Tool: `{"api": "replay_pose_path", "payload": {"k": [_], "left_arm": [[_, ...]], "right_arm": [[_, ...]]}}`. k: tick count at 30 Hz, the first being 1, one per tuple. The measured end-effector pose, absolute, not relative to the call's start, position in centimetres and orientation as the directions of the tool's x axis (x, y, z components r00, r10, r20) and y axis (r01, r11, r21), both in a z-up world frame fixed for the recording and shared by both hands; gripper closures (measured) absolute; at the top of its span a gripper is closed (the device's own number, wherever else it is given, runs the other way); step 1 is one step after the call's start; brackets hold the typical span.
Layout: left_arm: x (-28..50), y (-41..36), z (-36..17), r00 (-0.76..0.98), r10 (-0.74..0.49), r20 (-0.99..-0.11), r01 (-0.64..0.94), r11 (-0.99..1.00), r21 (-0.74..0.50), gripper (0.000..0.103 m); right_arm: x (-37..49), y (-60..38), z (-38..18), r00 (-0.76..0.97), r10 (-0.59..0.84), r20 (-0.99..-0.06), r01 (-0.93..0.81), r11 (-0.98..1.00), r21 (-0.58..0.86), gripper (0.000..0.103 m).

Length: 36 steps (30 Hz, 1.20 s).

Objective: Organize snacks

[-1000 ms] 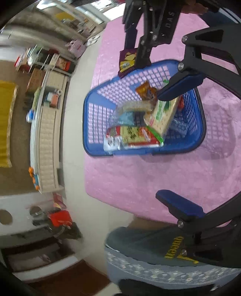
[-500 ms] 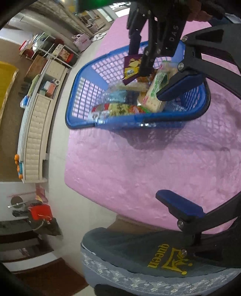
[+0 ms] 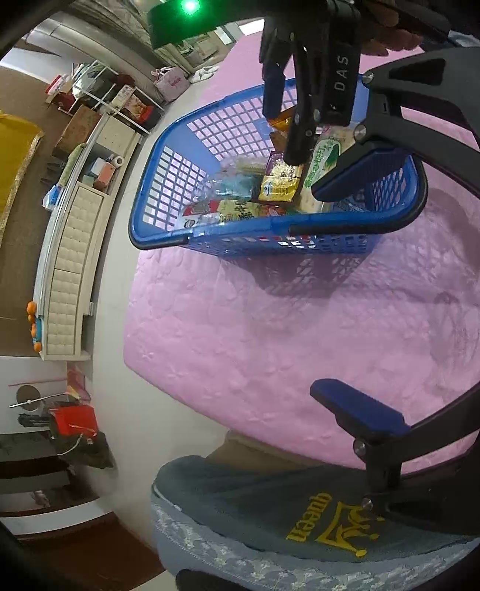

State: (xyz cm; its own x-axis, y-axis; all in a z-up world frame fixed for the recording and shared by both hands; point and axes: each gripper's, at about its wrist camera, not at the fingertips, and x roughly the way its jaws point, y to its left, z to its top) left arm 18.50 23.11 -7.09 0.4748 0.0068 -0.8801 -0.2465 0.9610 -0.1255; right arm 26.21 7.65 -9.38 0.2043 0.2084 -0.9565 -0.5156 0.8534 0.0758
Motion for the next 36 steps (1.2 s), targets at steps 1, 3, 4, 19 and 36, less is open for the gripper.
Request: {"api": "replay_pose_path", "payload": {"k": [1,3,4,19,36], "left_arm": [[18.3,22.8,-6.9,0.477,0.014,-0.879,-0.241,0.964,-0.115,0.008],[17.9,22.3,-6.6,0.485,0.021,-0.874,-0.235,0.966,-0.107,0.008],[17.5,22.0,-6.3,0.494,0.022,-0.869,-0.233,0.966,-0.108,0.008],[9.0,12.3,-1.9,0.712,0.077,-0.698,-0.191,0.978,-0.087,0.008],[-2.4,1.7,-1.7,0.863,0.075,-0.499,-0.097,0.995,-0.017,0.008]], "right_arm": [[26.0,7.5,-9.2,0.213,0.205,-0.955,-0.52,0.851,0.067,0.023],[25.4,6.6,-8.5,0.236,0.208,-0.949,-0.525,0.849,0.056,0.023],[25.1,5.9,-8.0,0.247,0.219,-0.944,-0.523,0.85,0.06,0.023],[16.0,-4.8,-2.3,0.483,0.362,-0.798,-0.512,0.855,0.078,0.021],[1.7,-15.4,-1.8,0.805,0.289,-0.518,-0.302,0.951,0.062,0.007]]}}
